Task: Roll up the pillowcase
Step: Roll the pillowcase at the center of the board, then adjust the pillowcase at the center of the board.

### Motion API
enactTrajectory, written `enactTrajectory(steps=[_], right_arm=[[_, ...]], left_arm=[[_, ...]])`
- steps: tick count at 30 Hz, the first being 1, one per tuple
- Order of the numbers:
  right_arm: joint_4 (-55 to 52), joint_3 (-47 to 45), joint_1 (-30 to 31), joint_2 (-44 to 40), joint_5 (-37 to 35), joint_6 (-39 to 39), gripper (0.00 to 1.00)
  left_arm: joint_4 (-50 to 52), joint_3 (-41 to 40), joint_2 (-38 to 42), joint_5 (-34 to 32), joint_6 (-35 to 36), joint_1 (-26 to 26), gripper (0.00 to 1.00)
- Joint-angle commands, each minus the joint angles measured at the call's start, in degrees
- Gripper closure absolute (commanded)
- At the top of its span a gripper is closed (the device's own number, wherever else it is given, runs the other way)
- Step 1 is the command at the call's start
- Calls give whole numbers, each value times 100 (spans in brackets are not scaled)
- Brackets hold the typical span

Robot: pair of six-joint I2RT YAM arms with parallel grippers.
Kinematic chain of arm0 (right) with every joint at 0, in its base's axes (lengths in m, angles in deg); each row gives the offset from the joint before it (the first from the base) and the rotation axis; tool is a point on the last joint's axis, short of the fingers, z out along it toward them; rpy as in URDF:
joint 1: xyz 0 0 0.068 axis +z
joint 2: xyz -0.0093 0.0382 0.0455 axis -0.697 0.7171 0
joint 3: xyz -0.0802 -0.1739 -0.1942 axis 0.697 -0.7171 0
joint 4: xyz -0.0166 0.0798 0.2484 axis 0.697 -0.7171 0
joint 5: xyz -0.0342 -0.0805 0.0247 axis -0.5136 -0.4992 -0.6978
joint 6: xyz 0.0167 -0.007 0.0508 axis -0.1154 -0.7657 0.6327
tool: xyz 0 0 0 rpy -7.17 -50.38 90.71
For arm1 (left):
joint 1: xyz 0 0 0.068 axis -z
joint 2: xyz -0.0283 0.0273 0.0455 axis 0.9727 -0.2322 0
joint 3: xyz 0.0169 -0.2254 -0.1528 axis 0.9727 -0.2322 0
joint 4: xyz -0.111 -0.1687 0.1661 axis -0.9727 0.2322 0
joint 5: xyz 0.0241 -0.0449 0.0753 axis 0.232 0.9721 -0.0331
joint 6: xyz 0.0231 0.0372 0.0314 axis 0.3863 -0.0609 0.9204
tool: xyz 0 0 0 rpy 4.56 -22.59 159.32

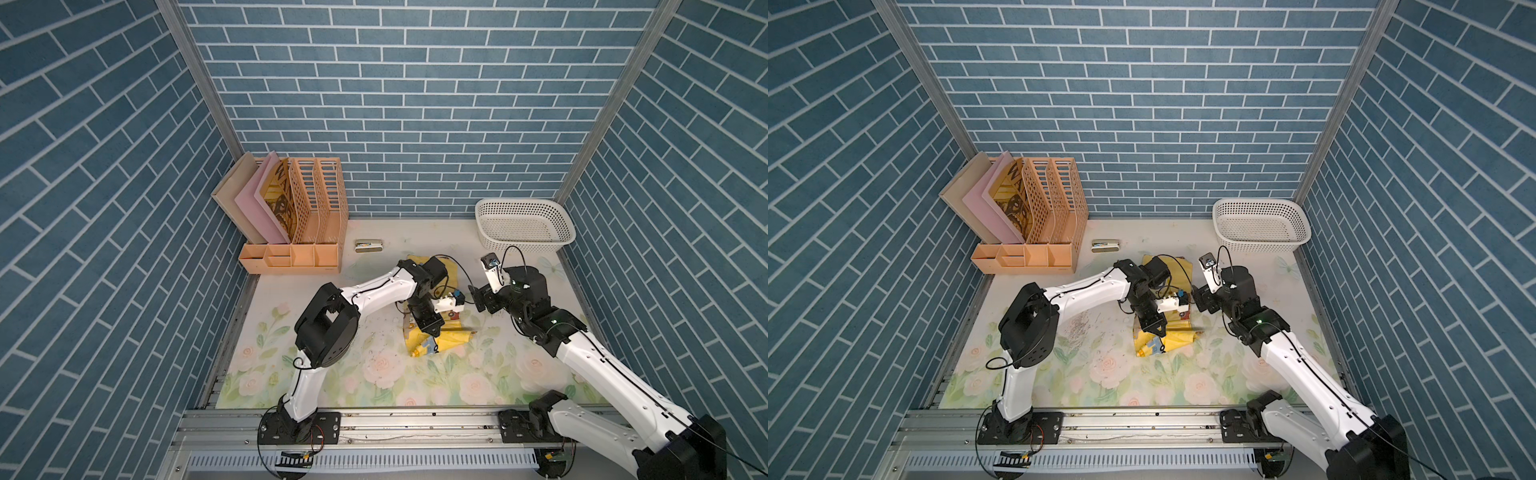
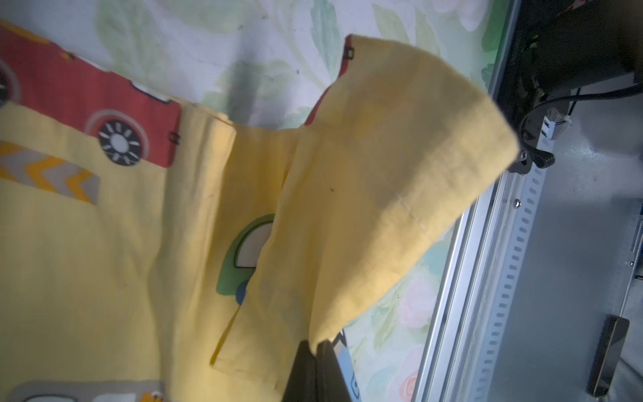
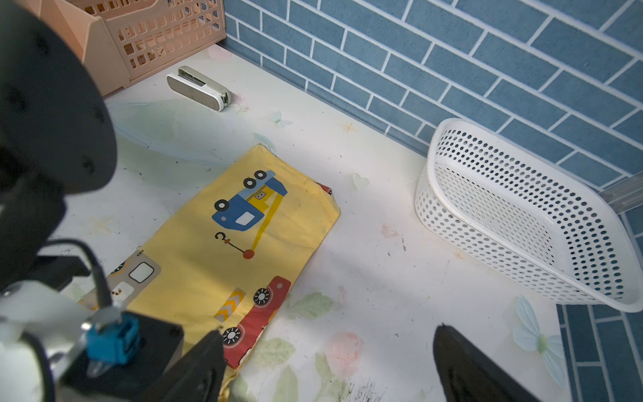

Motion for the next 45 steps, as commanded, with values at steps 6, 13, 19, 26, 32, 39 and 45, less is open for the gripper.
enactTrajectory(steps=[6,13,19,26,32,39,45], right_arm=[[102,-90,-11,-147,238,172,4],[41,-81,-12,-85,382,188,4],[-374,145,24,-204,1096,118,5],[-1379,701,2275,245,-799,-737,4],[-1087,522,2729,831,-2178,-1166,8],[-26,151,479,-950,-1000,-21,4],[-197,-34,375,-488,-776,87,4]], left_arm=[[555,436,-643,265,645,-203,91],[176,509,-615,-145,632,-423,54],[-564,321,-109,-493,243,-743,45],[-4118,-3037,2732,-25,-2351,-1493,37],[-4542,-4249,2899,-355,-2808,-1034,38],[-4939,-4316,2301,-159,-2921,-234,34],[-4789,-4123,1941,-1001,-2832,-72,35]])
